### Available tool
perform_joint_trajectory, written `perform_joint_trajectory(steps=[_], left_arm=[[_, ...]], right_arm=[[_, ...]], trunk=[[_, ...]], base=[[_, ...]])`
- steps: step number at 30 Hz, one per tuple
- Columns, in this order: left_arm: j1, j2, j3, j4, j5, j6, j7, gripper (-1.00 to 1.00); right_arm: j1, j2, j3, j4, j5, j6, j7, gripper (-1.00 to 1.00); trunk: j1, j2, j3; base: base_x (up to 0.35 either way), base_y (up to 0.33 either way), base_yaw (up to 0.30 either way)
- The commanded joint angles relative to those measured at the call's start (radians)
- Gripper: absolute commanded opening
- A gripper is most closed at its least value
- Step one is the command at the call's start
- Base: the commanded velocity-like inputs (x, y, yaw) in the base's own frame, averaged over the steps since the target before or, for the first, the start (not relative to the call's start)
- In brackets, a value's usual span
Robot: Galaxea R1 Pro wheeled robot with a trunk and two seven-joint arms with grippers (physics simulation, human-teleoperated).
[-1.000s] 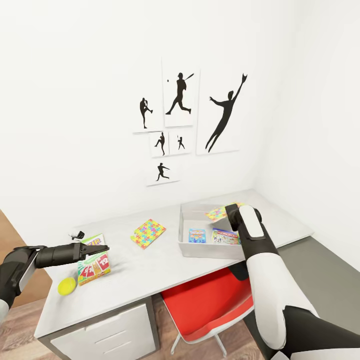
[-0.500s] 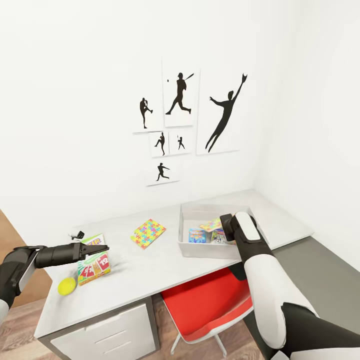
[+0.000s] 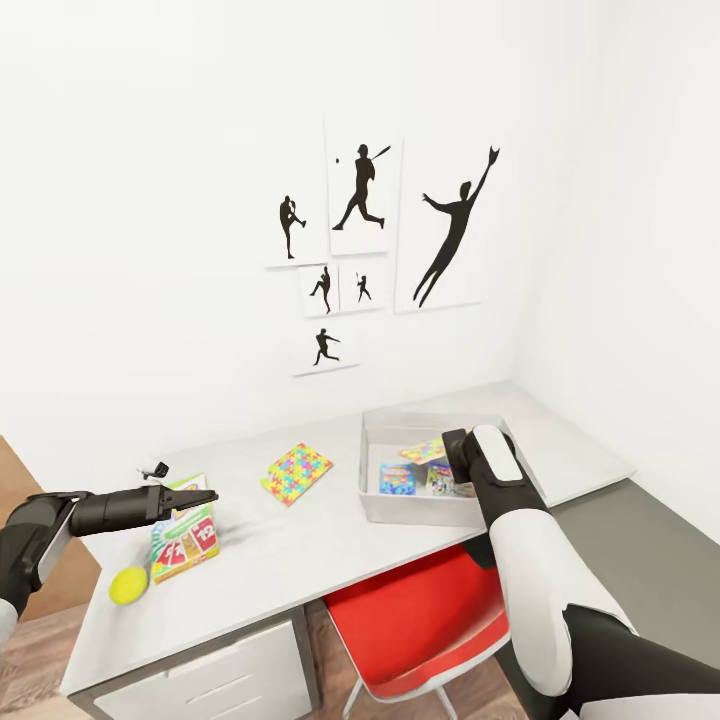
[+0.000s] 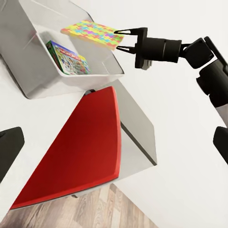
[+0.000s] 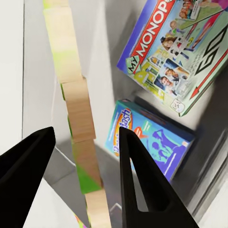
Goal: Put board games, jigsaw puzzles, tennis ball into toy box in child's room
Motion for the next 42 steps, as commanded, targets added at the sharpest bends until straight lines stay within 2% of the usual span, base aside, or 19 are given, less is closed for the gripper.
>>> perform_joint_trajectory(steps=[1,8,35,42], left_arm=[[-0.001,0.000,-0.001,0.000,0.000,0.010,-0.004,1.00],[-0.001,0.000,-0.001,0.000,0.000,0.011,-0.004,1.00],[-0.001,0.000,-0.001,0.000,0.000,0.011,-0.004,1.00],[-0.001,0.000,-0.001,0.000,0.000,0.010,-0.004,1.00]], right_arm=[[-0.001,0.001,-0.005,-0.002,0.002,0.001,-0.004,-1.00],[-0.001,0.001,-0.004,-0.002,0.003,-0.047,-0.003,-1.00],[-0.001,0.001,-0.004,-0.002,0.004,-0.056,-0.003,-1.00],[-0.001,0.001,-0.004,-0.002,0.004,-0.079,-0.003,-1.00]], trunk=[[0.001,-0.002,-0.002],[0.001,-0.002,-0.002],[0.001,-0.002,-0.002],[0.001,-0.002,-0.002]], base=[[0.009,0.001,0.000],[0.032,-0.038,0.000],[0.023,-0.007,0.000],[0.000,0.000,0.000]])
